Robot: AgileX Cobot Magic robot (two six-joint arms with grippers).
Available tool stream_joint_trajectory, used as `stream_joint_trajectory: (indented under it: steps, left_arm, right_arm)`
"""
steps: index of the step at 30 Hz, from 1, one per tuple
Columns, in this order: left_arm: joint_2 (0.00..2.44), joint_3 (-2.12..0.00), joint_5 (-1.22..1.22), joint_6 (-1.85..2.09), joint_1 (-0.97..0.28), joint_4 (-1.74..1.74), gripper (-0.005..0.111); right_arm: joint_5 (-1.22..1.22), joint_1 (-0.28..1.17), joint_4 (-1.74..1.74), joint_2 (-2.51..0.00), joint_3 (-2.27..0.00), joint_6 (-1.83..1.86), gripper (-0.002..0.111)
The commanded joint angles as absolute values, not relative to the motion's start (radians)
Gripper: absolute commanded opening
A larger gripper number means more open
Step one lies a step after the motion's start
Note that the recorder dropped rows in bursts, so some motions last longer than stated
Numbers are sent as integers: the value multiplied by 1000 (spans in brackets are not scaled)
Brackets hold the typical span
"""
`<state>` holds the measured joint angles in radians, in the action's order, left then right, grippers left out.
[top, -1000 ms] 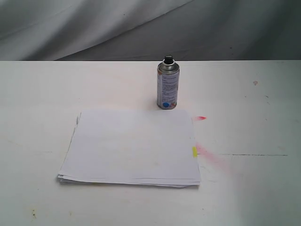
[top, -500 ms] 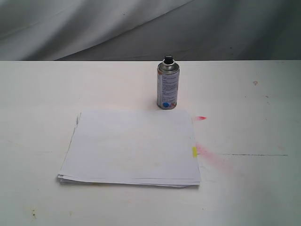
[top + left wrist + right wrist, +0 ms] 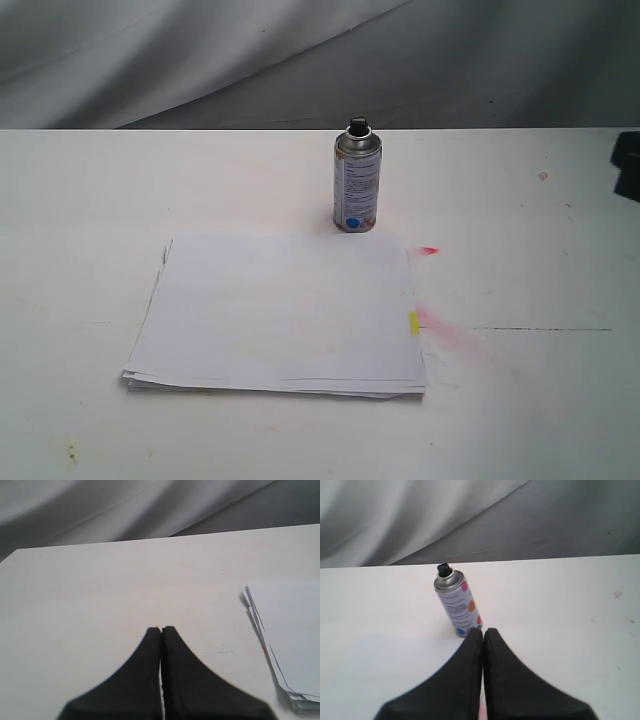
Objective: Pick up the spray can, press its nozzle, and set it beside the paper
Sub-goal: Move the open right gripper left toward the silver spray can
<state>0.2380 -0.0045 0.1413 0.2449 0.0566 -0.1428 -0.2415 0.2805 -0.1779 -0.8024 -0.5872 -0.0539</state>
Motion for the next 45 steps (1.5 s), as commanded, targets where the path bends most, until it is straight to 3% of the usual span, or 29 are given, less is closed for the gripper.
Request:
stream_joint_trajectory:
  steps: [1,9,25,33,45]
  left_arm:
    - [233,0,132,240,58,-142,0]
    - [233,0,132,240,58,-142,0]
    - [233,0,132,240,58,-142,0]
    - [233,0,132,240,58,-142,0]
    - [233,0,132,240,58,-142,0]
  right_arm:
    - [-128,371,-183,-880,-595,-59,0]
    - [91,456,-84,-1151,-595,-52,0]
    - [792,459,165,-1759,-602,-186,0]
    - [799,459,178,-1960,-773,-186,0]
    - [807,459,86,-1974,-785,-182,1]
